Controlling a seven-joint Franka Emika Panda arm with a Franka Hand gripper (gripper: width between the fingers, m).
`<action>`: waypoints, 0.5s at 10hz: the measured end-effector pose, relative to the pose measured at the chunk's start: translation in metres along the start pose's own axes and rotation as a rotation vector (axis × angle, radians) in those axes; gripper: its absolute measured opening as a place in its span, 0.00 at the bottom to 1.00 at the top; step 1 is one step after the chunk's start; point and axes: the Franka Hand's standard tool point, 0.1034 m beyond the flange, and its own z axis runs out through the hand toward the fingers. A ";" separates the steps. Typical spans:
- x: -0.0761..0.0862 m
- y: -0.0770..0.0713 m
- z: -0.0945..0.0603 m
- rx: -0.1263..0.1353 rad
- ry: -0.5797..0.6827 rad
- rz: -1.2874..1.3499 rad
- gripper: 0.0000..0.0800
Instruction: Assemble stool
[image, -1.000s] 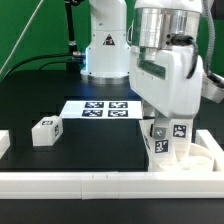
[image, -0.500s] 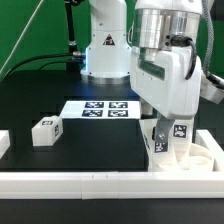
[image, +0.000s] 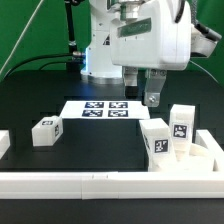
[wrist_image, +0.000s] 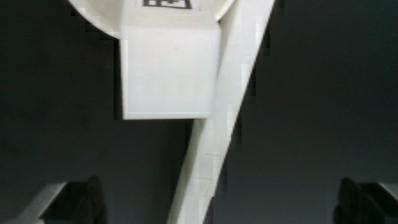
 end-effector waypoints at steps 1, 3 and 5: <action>0.000 0.000 0.001 -0.001 0.001 0.000 0.81; 0.002 0.001 0.001 0.003 0.003 -0.033 0.81; 0.031 0.016 0.001 0.048 0.022 -0.157 0.81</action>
Offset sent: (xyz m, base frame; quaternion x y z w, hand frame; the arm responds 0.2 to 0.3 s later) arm -0.0093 -0.0272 0.0052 0.0518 -0.0242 -0.1161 0.9916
